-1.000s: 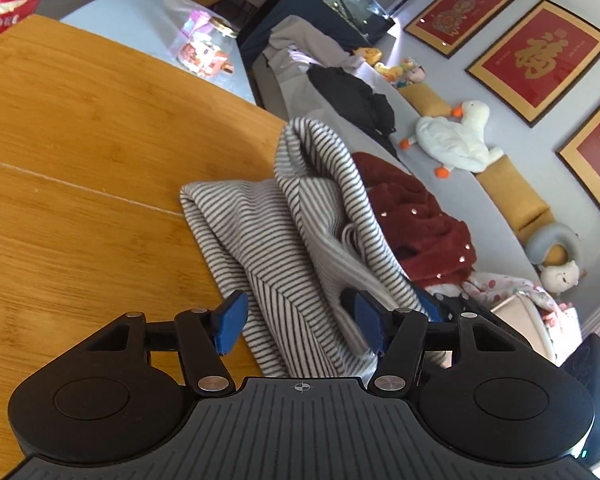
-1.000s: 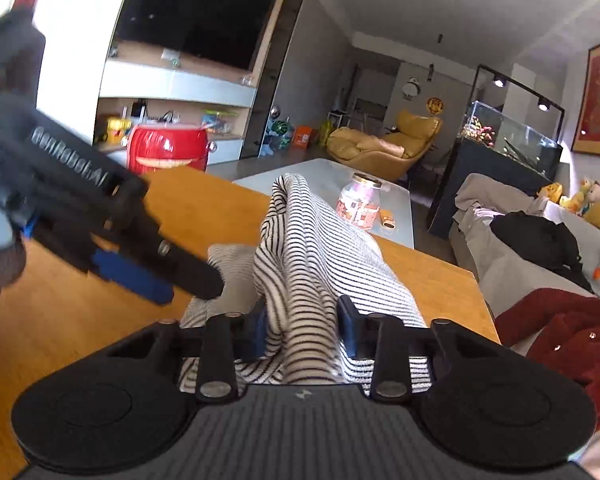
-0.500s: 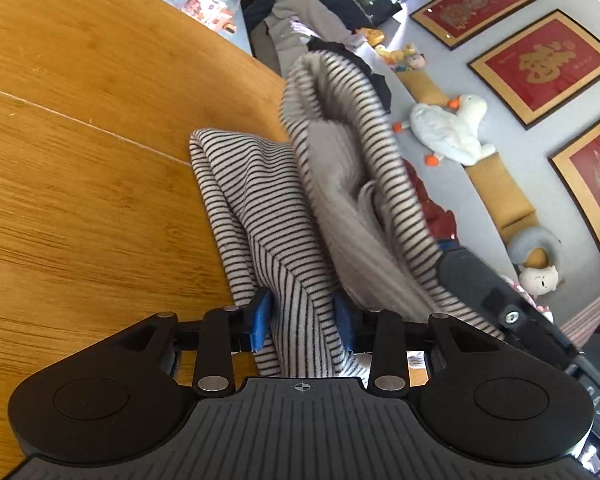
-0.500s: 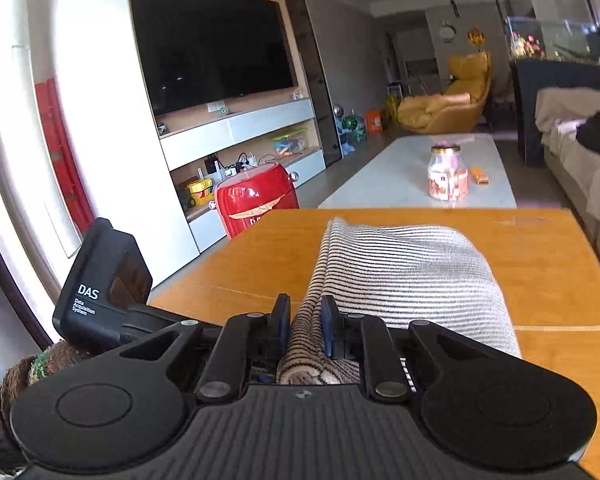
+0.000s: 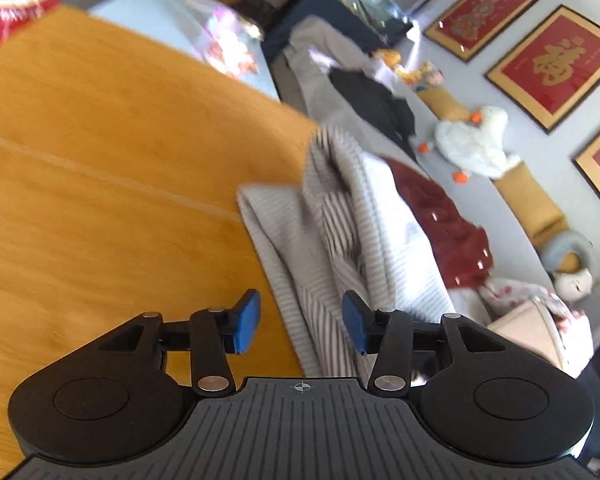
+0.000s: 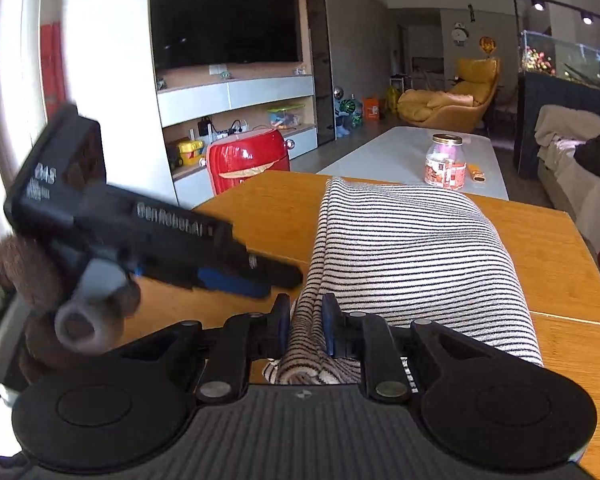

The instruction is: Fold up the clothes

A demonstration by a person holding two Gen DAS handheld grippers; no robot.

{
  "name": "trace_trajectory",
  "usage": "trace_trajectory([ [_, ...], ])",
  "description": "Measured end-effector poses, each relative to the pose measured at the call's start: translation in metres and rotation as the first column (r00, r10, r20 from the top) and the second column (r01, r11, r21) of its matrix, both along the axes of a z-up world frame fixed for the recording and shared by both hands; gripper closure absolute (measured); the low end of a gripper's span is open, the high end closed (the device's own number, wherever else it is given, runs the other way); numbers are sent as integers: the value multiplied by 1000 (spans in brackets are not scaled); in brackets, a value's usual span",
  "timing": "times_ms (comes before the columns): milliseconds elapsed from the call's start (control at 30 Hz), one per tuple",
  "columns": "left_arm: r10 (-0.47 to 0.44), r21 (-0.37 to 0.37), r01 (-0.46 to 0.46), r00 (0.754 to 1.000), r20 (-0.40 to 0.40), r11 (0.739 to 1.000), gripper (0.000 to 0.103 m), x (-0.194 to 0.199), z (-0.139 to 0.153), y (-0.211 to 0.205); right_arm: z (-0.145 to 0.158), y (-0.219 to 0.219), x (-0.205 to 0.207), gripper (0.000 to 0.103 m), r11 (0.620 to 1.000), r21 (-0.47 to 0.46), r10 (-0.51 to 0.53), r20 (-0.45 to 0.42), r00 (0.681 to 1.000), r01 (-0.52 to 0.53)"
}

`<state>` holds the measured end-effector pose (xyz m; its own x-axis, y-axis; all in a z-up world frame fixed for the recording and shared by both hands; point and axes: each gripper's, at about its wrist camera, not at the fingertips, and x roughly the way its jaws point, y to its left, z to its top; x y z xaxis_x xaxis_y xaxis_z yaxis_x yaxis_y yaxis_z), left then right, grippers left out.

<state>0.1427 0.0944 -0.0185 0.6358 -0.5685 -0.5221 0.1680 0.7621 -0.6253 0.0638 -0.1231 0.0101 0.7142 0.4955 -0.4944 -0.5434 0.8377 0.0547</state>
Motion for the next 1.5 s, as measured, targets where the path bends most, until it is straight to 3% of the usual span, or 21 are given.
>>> trace_trajectory([
  [133,8,-49,-3,994,113,999,43,2,39,15,-8,22,-14,79,992,-124,8,93,996,3],
  [267,-86,-32,97,967,241,995,34,15,75,-19,-13,36,-23,76,982,-186,-2,142,990,29],
  [367,-178,-43,190,965,192,981,33,38,63,-53,-16,42,-27,73,976,-212,-3,167,986,39],
  [400,-209,-48,220,962,174,974,33,46,59,-65,-14,39,-27,72,979,-201,-1,166,986,34],
  [467,-223,16,223,966,127,975,37,56,37,-78,-10,32,-28,67,984,-177,4,162,987,26],
  [500,-223,2,224,967,124,975,42,57,31,-74,-6,25,-29,66,988,-154,6,151,988,18],
  [533,-221,-16,225,967,122,974,45,57,25,-69,-2,17,-29,59,991,-131,8,140,990,11],
  [567,-220,-35,226,968,121,974,46,57,19,-64,2,9,-30,43,994,-107,10,128,992,3],
  [633,-218,-71,227,969,118,971,49,58,8,-54,9,-6,-29,29,998,-65,-11,112,994,19],
  [767,-223,-68,233,967,125,970,56,59,4,-51,17,-35,-21,16,994,-7,-108,109,988,109],
  [967,-235,-42,243,962,140,969,56,57,1,-49,16,-92,22,7,940,187,-282,-42,958,285],
  [1167,-247,-7,251,959,139,968,56,55,4,-51,-26,-128,57,6,879,288,-274,-348,897,380],
  [1200,-250,-1,252,958,139,968,56,55,5,-52,-26,-131,52,6,876,321,-242,-354,903,361],
  [1233,-252,4,253,958,138,967,56,54,5,-52,-25,-128,47,13,881,333,-212,-357,910,335],
  [1300,-251,13,251,959,135,968,56,55,6,-52,-15,-121,35,22,899,331,-184,-309,933,287],
  [1367,-244,29,242,961,132,970,56,56,7,-51,4,-113,21,43,923,298,-188,-201,961,243],
  [1500,-226,16,226,966,128,974,56,57,7,-42,26,-103,4,44,954,257,-138,-81,987,155],
])
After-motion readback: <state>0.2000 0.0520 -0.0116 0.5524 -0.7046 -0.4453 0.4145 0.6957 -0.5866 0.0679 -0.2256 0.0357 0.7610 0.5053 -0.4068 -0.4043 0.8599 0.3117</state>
